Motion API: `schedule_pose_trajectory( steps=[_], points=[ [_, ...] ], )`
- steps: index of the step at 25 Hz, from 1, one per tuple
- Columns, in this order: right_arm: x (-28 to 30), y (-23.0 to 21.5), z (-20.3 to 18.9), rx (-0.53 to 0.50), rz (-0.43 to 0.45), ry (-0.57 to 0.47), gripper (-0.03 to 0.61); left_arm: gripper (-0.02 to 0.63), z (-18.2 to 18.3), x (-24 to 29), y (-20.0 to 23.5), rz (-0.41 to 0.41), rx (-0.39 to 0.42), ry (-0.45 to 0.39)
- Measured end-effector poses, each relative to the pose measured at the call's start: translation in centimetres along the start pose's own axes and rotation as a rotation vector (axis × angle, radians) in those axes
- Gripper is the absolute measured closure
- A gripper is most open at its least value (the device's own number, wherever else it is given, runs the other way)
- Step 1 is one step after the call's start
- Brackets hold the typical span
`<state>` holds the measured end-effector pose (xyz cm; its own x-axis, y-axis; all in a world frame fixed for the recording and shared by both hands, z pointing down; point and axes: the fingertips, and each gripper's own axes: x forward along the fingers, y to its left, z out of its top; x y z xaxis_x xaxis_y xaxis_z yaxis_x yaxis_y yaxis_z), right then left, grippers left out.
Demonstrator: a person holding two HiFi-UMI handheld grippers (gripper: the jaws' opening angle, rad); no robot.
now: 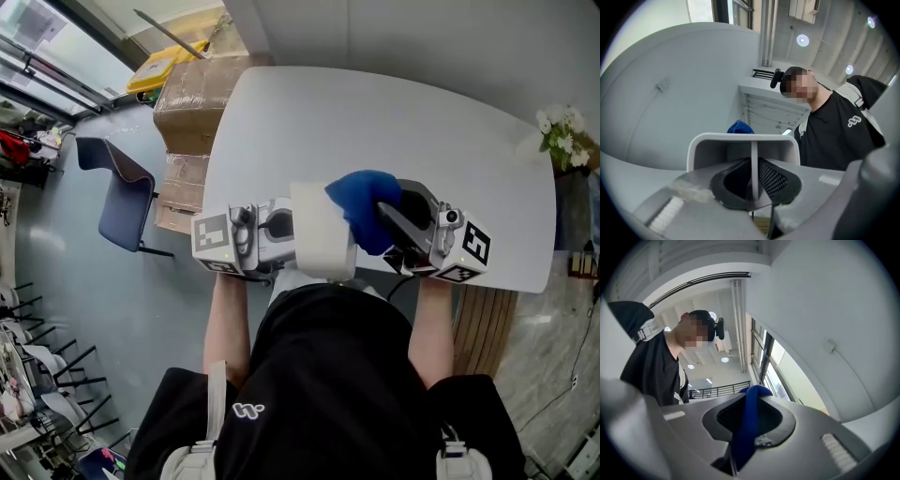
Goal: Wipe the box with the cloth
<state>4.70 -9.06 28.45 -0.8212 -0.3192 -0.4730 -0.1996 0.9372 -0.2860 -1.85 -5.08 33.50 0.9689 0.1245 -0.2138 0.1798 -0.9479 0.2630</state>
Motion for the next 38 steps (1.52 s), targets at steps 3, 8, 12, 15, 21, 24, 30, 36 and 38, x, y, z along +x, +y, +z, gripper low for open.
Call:
schedule_pose_trajectory(
  steps=[3,8,12,15,21,24,30,36,38],
  points=[
    [-0.4,-1.2,0.0,-0.008,-0.069,-0.006,0.523,0.561,0.5,0.1,-0.5,-0.015,0.016,-0.009],
    [-1.0,-2.5,-1.1,-0.009,-0.152,0.029,0.523,0.561,2.4,-0.1,-0.4,0.014,0.019,-0.076],
    [-1.4,-2.9,-2.1,0.008,-0.178,0.060,0.523,0.561,3.5,-1.0,0.2,0.050,0.039,-0.128],
    [-1.6,-3.0,-2.8,0.016,-0.178,0.088,0.523,0.562,3.9,-1.5,1.1,0.097,0.050,-0.148],
    [-1.3,-1.9,-3.6,0.026,-0.121,0.139,0.525,0.562,5.2,-2.3,3.3,0.213,0.052,-0.184],
    [-1.2,-0.9,-3.7,0.033,-0.078,0.152,0.525,0.561,5.0,-2.7,4.2,0.263,0.043,-0.177],
    [-0.6,2.0,-4.1,0.033,0.067,0.188,0.525,0.561,2.4,-4.2,6.2,0.372,0.008,-0.106],
    [0.1,3.9,-3.7,0.039,0.160,0.175,0.525,0.561,0.7,-3.6,6.2,0.365,0.004,-0.029],
    [0.2,3.9,-3.1,0.054,0.154,0.145,0.525,0.562,-0.1,-3.1,6.0,0.351,0.014,0.027]
  ],
)
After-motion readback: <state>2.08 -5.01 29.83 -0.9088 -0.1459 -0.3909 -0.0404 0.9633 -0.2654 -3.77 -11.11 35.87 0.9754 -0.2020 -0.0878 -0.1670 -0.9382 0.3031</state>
